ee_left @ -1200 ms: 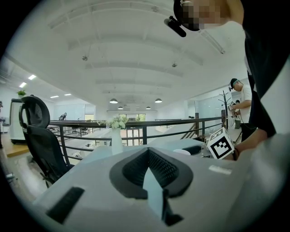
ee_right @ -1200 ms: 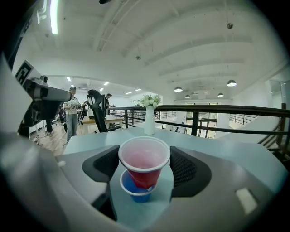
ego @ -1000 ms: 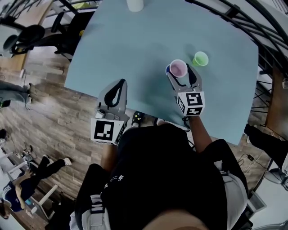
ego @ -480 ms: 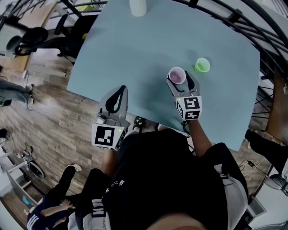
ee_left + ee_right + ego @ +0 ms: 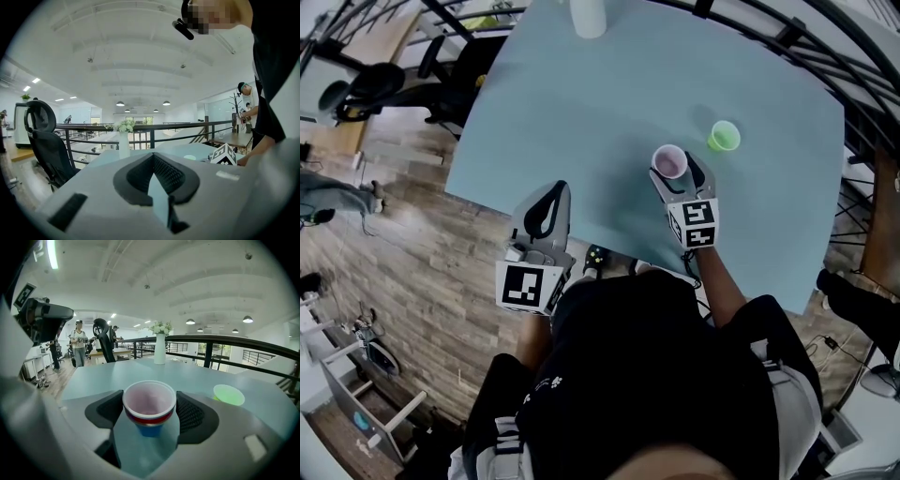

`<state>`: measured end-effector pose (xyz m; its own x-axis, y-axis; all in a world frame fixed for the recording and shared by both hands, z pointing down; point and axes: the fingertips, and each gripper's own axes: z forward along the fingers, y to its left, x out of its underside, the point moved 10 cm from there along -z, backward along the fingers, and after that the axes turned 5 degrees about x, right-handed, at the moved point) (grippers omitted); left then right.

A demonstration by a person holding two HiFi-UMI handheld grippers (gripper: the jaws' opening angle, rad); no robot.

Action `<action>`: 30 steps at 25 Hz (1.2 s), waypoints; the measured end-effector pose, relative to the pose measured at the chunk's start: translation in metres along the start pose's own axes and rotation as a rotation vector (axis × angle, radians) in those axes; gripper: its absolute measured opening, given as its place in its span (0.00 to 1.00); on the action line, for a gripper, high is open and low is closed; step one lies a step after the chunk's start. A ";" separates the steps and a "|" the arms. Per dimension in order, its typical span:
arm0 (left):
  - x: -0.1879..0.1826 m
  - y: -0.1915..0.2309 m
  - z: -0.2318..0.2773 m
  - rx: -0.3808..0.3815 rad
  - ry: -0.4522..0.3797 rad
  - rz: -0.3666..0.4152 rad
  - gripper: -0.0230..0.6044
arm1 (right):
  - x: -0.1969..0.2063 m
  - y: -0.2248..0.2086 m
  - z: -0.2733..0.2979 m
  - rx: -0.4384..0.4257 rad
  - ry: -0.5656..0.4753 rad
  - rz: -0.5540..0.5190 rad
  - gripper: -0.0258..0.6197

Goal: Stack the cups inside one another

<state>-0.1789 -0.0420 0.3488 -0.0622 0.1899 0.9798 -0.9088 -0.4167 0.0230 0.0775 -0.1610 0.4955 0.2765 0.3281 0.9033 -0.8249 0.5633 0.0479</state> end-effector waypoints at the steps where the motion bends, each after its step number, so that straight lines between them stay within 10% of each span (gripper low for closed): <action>1: 0.000 -0.001 0.000 -0.001 0.001 0.002 0.01 | 0.001 -0.001 0.000 0.000 0.002 -0.001 0.61; 30: 0.000 -0.002 -0.006 0.000 0.000 0.014 0.02 | 0.008 -0.002 -0.001 -0.002 -0.015 0.038 0.62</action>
<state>-0.1799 -0.0363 0.3475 -0.0753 0.1839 0.9801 -0.9078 -0.4194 0.0090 0.0822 -0.1586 0.5020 0.2375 0.3374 0.9109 -0.8337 0.5520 0.0129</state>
